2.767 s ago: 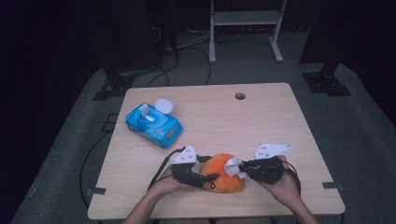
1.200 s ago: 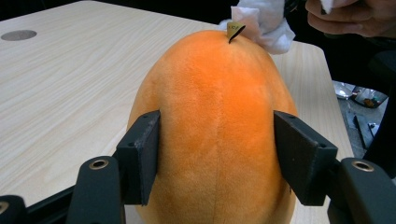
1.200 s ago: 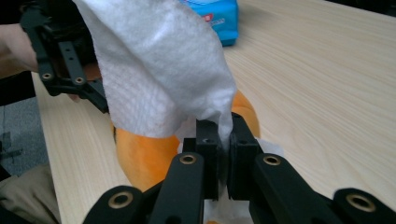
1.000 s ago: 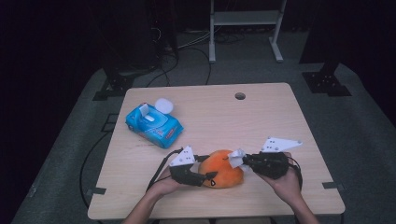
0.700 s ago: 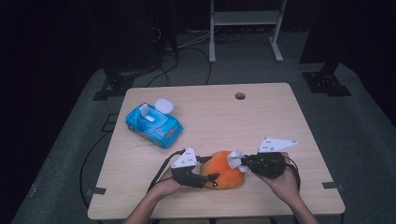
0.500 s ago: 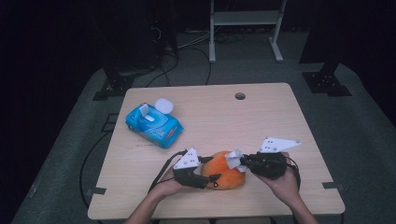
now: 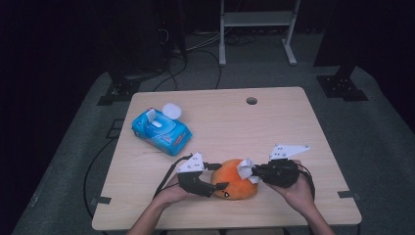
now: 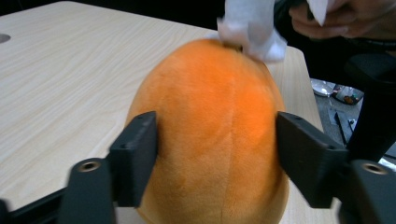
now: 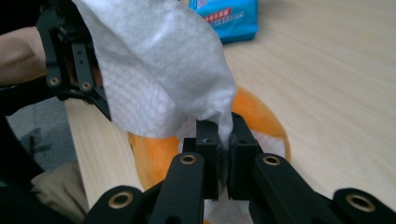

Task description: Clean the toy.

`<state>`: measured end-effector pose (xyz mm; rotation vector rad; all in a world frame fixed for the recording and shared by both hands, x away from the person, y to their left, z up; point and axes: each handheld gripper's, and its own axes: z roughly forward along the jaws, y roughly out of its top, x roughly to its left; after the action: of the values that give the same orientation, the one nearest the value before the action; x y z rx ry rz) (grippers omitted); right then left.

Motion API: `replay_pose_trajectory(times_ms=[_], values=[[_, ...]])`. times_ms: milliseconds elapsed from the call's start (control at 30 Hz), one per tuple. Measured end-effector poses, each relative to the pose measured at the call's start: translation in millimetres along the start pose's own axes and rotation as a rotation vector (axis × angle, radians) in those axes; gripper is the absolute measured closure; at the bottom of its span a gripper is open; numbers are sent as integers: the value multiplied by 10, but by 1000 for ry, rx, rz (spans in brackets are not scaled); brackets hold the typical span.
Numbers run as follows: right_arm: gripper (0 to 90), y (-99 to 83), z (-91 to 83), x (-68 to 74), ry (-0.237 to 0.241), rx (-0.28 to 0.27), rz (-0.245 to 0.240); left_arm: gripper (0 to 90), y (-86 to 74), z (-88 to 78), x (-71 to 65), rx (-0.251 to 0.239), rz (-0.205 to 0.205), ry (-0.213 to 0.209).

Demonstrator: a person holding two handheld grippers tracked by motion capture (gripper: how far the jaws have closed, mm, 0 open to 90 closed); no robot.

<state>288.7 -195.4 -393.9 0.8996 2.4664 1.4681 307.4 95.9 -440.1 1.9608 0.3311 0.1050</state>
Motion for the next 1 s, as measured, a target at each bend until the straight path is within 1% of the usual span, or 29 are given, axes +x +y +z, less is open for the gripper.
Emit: replay_pose_trajectory(times_ms=[33, 67, 100, 133, 167, 200, 233, 267, 300, 333, 367, 400, 433, 467, 500, 533, 567, 600, 633, 700, 767, 800, 833, 867, 900, 933, 1000], values=[[851, 60, -53, 84, 14, -44, -37, 361, 22, 16, -29, 0, -2, 4], [851, 60, -53, 84, 14, -44, -37, 368, 22, 16, -29, 0, -2, 4], [850, 132, -59, 189, 15, -53, -89, 372, 39, 37, -53, 7, 4, -2], [850, 168, -32, 247, 13, -42, -111, 374, 42, 46, -67, 9, 8, -7], [850, 182, 4, 274, 7, -29, -123, 377, 45, 47, -77, 15, 16, -11], [849, 181, 40, 271, -11, -11, -138, 378, 45, 45, -83, 17, 20, -11], [849, 181, 40, 271, -11, -11, -138, 378, 45, 45, -83, 17, 20, -11], [848, 169, 62, 250, -19, 0, -134, 378, 45, 33, -82, 22, 23, -7], [848, 117, 67, 141, 5, -1, -78, 371, 37, 13, -59, 18, 15, -1], [848, 117, 67, 141, 5, -1, -78, 365, 37, 13, -59, 18, 15, -1], [848, 65, 20, 62, -11, 6, -54, 364, 19, 7, -38, 6, 2, -3], [848, 65, 20, 62, -11, 6, -54, 364, 19, 7, -38, 6, 2, -3], [849, 40, -15, 42, -25, 9, -47, 369, 18, 17, -34, 2, -5, -3], [849, 40, -15, 42, -25, 9, -47, 384, 18, 17, -34, 2, -5, -3], [849, 54, -46, 80, -35, -9, -54, 396, 55, 37, -66, 8, 13, 8], [849, 54, -46, 80, -35, -9, -54, 404, 55, 37, -66, 8, 13, 8], [848, 112, -35, 160, -18, -29, -86, 410, 92, 67, -110, 8, 27, 10], [848, 112, -35, 160, -18, -29, -86, 413, 92, 67, -110, 8, 27, 10], [846, 168, 9, 248, -5, -24, -109, 414, 118, 95, -157, 18, 60, 3], [845, 193, 60, 278, -32, -1, -143, 403, 120, 102, -176, 20, 68, 7], [846, 170, 89, 242, -38, 16, -142, 332, 102, 85, -151, 1, 62, 7], [846, 170, 89, 242, -38, 16, -142, 289, 102, 85, -151, 1, 62, 7], [847, 134, 88, 206, -35, 20, -122, 243, 72, 74, -110, -20, 42, 13], [848, 115, 82, 181, -38, 21, -114, 215, 57, 75, -93, -12, 26, 10], [848, 106, 72, 161, -40, 15, -106, 209, 41, 83, -84, -7, 10, 1], [847, 100, 60, 144, -39, 13, -100, 235, 29, 91, -82, -7, 5, -12], [847, 97, 54, 135, -38, 13, -99, 314, 28, 98, -89, 0, 11, -15]])
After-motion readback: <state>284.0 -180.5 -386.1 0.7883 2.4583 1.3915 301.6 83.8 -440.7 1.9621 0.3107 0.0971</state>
